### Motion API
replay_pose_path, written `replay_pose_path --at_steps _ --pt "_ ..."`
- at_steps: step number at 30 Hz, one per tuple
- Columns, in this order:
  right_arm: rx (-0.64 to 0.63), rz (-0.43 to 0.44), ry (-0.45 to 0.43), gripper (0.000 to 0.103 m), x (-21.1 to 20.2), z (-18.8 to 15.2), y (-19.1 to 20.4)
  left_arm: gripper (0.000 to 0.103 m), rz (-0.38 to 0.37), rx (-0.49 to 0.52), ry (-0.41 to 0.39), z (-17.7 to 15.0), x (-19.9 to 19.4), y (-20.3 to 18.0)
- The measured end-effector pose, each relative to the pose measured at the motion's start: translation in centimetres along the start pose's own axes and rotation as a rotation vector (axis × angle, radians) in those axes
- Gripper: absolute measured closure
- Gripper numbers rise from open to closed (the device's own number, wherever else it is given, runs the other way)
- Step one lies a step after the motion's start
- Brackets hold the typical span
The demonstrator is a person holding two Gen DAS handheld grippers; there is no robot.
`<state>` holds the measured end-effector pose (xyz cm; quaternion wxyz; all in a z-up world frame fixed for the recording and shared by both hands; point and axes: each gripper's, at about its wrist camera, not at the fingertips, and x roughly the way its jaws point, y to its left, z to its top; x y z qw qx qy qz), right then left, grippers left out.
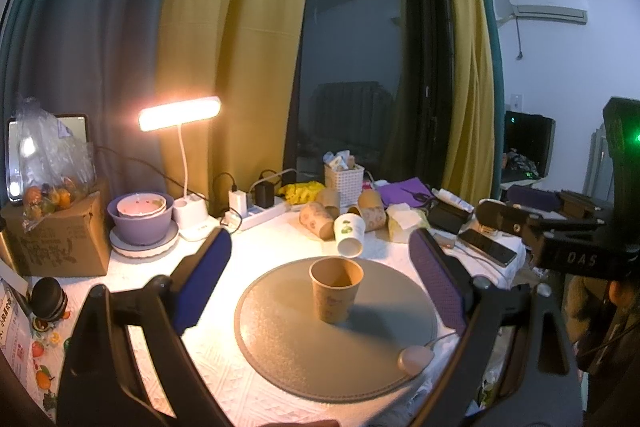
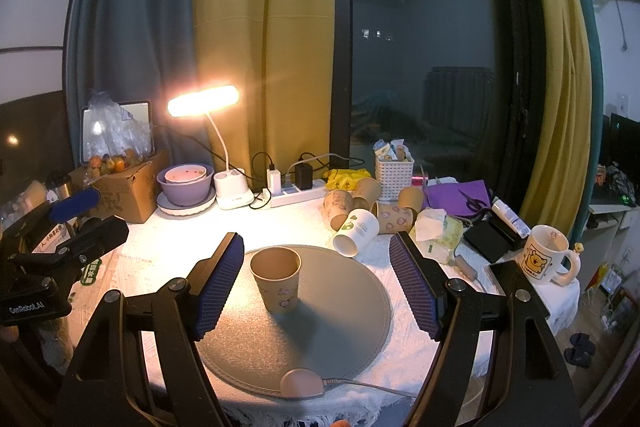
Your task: Flip cup upright
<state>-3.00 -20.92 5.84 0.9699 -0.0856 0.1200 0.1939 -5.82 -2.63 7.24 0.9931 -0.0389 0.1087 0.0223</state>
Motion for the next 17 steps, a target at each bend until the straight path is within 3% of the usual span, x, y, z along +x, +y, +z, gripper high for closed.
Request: replay_pose_path --at_steps 13,17 --pt "0.001 0.0 0.001 0.025 0.03 0.02 0.02 0.012 -0.006 0.001 0.003 -0.03 0.04 -0.06" --pt "0.002 0.002 0.004 0.025 0.08 -0.2 -0.05 0.012 -0.042 -0.004 -0.004 -0.46 0.06 -0.03"
